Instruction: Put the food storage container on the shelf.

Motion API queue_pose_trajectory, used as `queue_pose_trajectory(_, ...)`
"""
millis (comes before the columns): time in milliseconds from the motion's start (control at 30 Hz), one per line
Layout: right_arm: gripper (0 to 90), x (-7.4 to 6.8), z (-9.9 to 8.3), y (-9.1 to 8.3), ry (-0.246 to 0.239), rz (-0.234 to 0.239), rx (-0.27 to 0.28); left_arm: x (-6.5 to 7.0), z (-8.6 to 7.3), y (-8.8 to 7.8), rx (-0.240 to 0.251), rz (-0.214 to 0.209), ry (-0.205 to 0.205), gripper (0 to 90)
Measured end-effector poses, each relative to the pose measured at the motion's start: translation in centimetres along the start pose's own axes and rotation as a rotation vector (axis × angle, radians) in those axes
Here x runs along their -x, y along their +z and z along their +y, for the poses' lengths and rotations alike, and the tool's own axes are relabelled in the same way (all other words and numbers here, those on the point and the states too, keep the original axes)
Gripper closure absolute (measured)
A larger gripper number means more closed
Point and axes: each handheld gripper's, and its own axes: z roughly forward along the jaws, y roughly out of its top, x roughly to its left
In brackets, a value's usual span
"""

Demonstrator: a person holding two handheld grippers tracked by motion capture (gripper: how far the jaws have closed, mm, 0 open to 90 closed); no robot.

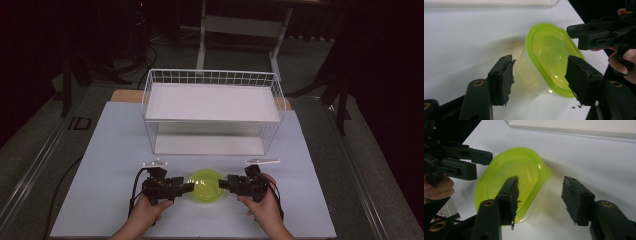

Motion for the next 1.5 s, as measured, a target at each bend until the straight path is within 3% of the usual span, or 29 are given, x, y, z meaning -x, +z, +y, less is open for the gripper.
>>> queue_pose_trajectory(133, 58.9, 0.0, -0.3, 0.3, 0.017, 0.006, -0.027, 0.1, -0.2, 0.5, -0.054, -0.038, -0.011, 51.9)
queue_pose_trajectory(233, 67.8, -0.1, -0.4, 0.3, 0.023, 0.017, -0.032, 0.3, -0.5, 0.8, -0.064, -0.069, -0.001, 61.6)
queue_pose_trajectory(333, 72.0, -0.6, -0.6, 0.3, 0.036, 0.012, -0.033, 0.6, -0.8, 0.7, -0.052, -0.054, 0.022, 66.0)
queue_pose_trajectory(400, 74.3, -0.9, -0.7, 0.1, 0.054, 0.011, -0.019, 0.5, -0.9, 0.4, -0.044, -0.051, 0.001, 69.7)
queue_pose_trajectory(500, 80.4, -1.8, -0.6, -0.4, 0.025, 0.007, 0.001, 0.6, -1.0, 0.2, -0.043, -0.020, -0.005, 80.6)
queue_pose_trajectory(567, 80.9, -2.7, -0.5, -0.3, -0.042, -0.038, -0.005, 0.6, -1.0, 0.1, -0.053, -0.017, -0.024, 80.7)
queue_pose_trajectory(700, 81.2, -3.2, -0.4, -0.7, -0.085, -0.053, 0.013, 1.1, -0.5, -0.3, -0.054, -0.014, -0.028, 81.0)
queue_pose_trajectory(900, 81.2, -4.0, 0.6, -2.3, -0.115, -0.043, 0.074, 2.3, 1.0, -1.6, 0.019, -0.038, 0.005, 81.0)
queue_pose_trajectory(1333, 81.2, -6.2, 4.5, -5.7, -0.204, -0.055, 0.192, 4.9, 5.2, -4.4, 0.116, -0.037, 0.093, 81.1)
queue_pose_trajectory(1500, 81.2, -6.8, 6.3, -6.6, -0.204, -0.057, 0.222, 5.7, 7.3, -5.4, 0.148, -0.015, 0.121, 81.2)
